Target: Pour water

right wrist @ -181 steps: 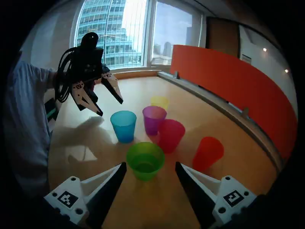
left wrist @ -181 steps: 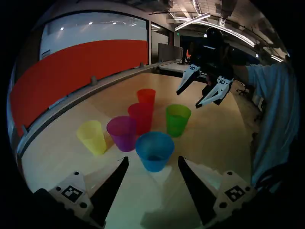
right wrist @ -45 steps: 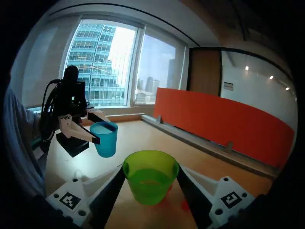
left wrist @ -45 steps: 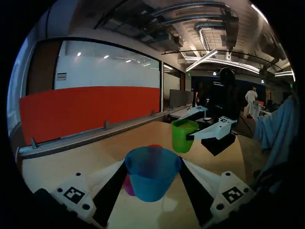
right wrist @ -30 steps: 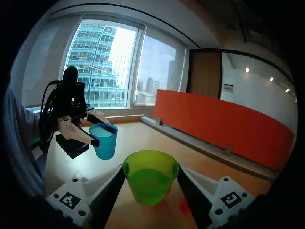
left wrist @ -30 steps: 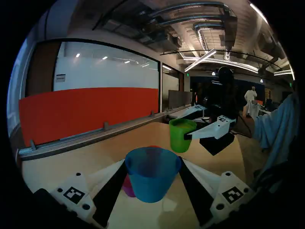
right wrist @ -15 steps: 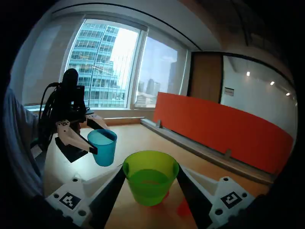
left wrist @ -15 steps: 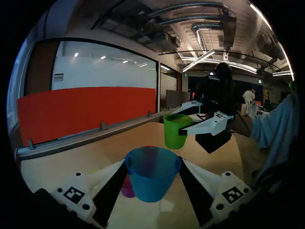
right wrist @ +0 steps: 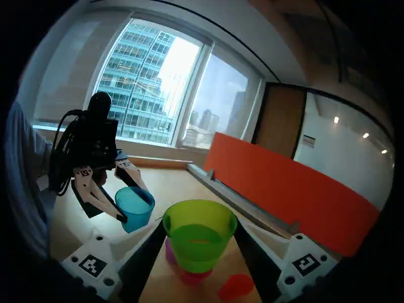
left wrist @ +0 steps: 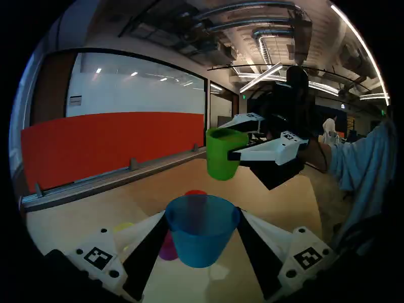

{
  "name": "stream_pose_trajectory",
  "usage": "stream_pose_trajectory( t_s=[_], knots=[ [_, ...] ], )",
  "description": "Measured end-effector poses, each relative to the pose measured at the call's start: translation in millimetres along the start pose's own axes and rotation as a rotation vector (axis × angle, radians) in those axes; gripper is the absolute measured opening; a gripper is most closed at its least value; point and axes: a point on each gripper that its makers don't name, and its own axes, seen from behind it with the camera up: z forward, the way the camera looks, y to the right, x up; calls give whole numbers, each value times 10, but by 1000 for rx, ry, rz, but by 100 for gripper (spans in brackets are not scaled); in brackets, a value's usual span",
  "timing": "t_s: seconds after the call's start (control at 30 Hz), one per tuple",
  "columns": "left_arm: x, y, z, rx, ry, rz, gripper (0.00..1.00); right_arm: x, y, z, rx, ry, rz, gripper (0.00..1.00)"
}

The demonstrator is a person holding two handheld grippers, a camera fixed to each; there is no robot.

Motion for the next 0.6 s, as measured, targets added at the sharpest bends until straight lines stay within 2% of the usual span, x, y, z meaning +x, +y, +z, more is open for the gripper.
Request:
stream_pose_trajectory(
  t_s=[0.6],
  knots=[
    [46, 95, 76, -25, 13, -4, 89, 361, 87, 226, 4, 7, -236, 92]
  ],
)
